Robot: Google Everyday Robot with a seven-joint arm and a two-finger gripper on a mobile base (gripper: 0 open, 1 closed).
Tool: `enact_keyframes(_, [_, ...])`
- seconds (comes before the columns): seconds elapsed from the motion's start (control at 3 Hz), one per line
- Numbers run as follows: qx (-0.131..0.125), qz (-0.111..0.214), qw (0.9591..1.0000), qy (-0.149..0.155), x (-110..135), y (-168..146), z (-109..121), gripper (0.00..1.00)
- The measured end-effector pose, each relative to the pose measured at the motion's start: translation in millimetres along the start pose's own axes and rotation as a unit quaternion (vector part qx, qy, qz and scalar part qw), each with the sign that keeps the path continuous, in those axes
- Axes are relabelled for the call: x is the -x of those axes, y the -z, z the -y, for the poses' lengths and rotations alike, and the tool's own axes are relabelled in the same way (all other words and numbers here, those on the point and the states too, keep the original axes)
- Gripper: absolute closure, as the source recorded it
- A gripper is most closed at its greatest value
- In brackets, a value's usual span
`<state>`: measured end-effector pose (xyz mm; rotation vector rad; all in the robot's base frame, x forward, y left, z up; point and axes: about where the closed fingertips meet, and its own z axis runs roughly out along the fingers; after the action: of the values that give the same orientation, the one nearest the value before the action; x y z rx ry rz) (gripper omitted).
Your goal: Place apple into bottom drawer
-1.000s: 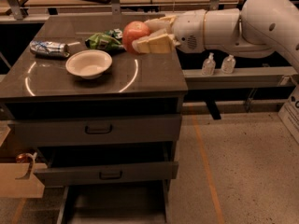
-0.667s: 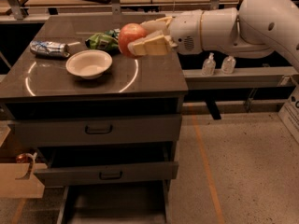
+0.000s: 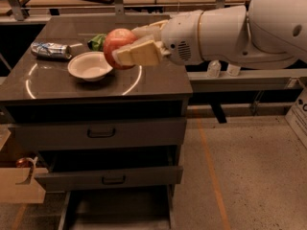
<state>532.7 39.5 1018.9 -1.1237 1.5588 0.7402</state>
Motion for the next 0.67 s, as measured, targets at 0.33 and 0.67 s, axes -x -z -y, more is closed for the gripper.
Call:
enact_keyframes(0.33, [-0.008,-0.035,0.9992,-0.018,-2,-2,-53,1.00])
enact_keyframes(0.67, [0.003,-0.066,0.9973,-0.032,2,-3,-124,1.00])
